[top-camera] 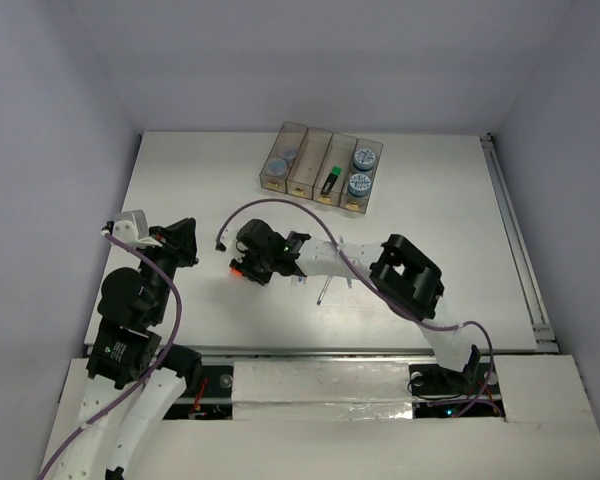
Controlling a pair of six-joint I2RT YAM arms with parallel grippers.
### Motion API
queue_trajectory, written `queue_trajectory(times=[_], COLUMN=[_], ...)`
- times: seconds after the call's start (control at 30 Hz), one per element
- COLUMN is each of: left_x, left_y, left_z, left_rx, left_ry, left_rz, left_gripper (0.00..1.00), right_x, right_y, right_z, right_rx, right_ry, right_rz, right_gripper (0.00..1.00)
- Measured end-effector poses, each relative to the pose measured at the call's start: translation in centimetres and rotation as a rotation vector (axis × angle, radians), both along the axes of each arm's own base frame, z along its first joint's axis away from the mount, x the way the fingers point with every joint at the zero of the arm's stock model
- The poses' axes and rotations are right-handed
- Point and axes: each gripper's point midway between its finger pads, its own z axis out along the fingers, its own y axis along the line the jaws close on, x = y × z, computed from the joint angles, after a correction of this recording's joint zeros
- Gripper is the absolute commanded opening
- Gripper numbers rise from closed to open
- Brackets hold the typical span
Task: Sort the stationery into containers
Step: Pick up the pen from the center of the board, then place the pen in the storage box.
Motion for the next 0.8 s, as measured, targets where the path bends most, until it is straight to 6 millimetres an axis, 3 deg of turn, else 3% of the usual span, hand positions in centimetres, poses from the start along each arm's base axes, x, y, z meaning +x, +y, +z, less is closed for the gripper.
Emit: queue_trajectory(times=[0.13,0.3,0.37,0.4,0.43,0.5,0.67,0.8], left_x=[0.0,-0.1,-0.1,-0.1,-0.1,-0.2,-0.2,-0.2], left_y=[0.0,0.0,0.0,0.0,0.0,-0.1,-0.1,-0.1], left_z=[0.0,0.2,0.2,0.2,0.2,0.2,0.2,0.2], left_rx=[-0.001,-0.003,-0.002,-0.002,-0.002,-0.002,-0.003,-0.002], left_ry=[-0.002,-0.007,-0.007,-0.007,-0.007,-0.007,-0.009,-0.009], left_rz=[0.000,-0.003,-0.004,-0.005,-0.005,-0.006,-0.010,-0.011], left_gripper=[0.08,0.09,0.09,0.09,0.09,0.09,0.09,0.09], right_x=[2.6,9.2,13.3,14.3,17.3,20.8,27.0,29.2], right_y=[0.3,-1.6,-4.0,-4.4,-6.9,-10.4,-19.5,-22.9], right_z=[2.2,8.7,11.4,12.5,13.4,14.4,13.9,12.3], right_rx=[0.078,0.277,0.363,0.397,0.428,0.480,0.544,0.562], right_ry=[-0.045,-0.111,-0.142,-0.155,-0.174,-0.196,-0.189,-0.172], right_rz=[-0.127,-0.366,-0.507,-0.548,-0.646,-0.789,-1.098,-1.233], right_gripper=[0.07,0.08,0.07,0.07,0.07,0.07,0.07,0.09])
